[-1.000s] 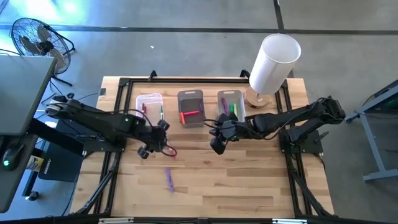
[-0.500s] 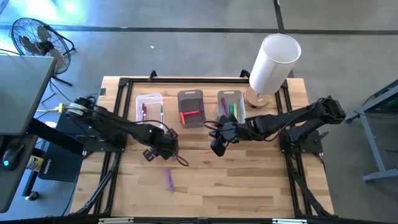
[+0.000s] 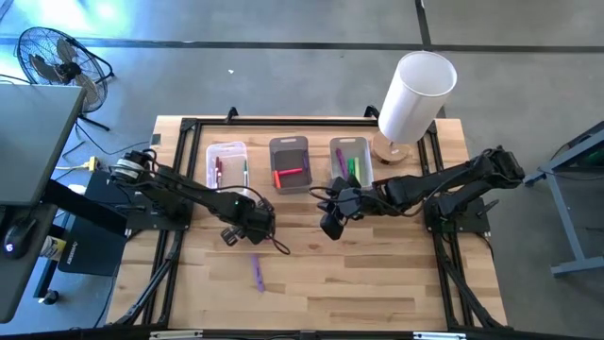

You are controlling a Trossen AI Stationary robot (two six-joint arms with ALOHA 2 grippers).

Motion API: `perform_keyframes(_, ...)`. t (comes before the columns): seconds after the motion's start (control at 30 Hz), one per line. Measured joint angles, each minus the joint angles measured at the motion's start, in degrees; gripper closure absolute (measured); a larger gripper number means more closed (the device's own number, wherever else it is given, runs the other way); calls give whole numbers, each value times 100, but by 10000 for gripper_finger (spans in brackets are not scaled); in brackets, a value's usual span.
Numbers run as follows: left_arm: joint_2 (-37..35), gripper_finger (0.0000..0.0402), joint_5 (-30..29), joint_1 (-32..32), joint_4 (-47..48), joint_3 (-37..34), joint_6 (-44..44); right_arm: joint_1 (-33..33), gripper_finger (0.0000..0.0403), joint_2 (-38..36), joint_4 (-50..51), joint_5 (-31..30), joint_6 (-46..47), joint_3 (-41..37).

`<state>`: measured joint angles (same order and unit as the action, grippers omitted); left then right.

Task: Pick & Place Markers
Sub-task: Put the light pink marker pen into the transparent bin

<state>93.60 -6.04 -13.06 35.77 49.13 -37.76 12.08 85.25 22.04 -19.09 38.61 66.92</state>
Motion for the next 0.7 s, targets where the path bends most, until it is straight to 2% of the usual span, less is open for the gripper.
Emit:
perform_keyframes(0.13, 5, 304, 93, -7, 19, -10, 161, 0, 403, 0, 0, 59, -4, 0)
perform_keyframes(0.27, 7, 379, 250, -2, 37, -18, 806, 0, 402, 0, 5, 79, -16, -1)
perform_keyframes(0.43, 11, 367, 281, 0, 73, -3, 1725, 0, 403, 0, 9, 63, -149, -1)
perform_keyframes(0.53, -68, 375, 287, 11, 393, 154, 2112, 0, 402, 0, 7, 22, -201, 0)
perform_keyframes(0.6, -190, 385, 521, 13, 569, 278, 2388, 0, 403, 0, 3, 15, -271, 0)
perform_keyframes(0.7, -470, 385, 880, 103, 244, 358, 2643, -1, 403, 0, 0, 13, -307, -1)
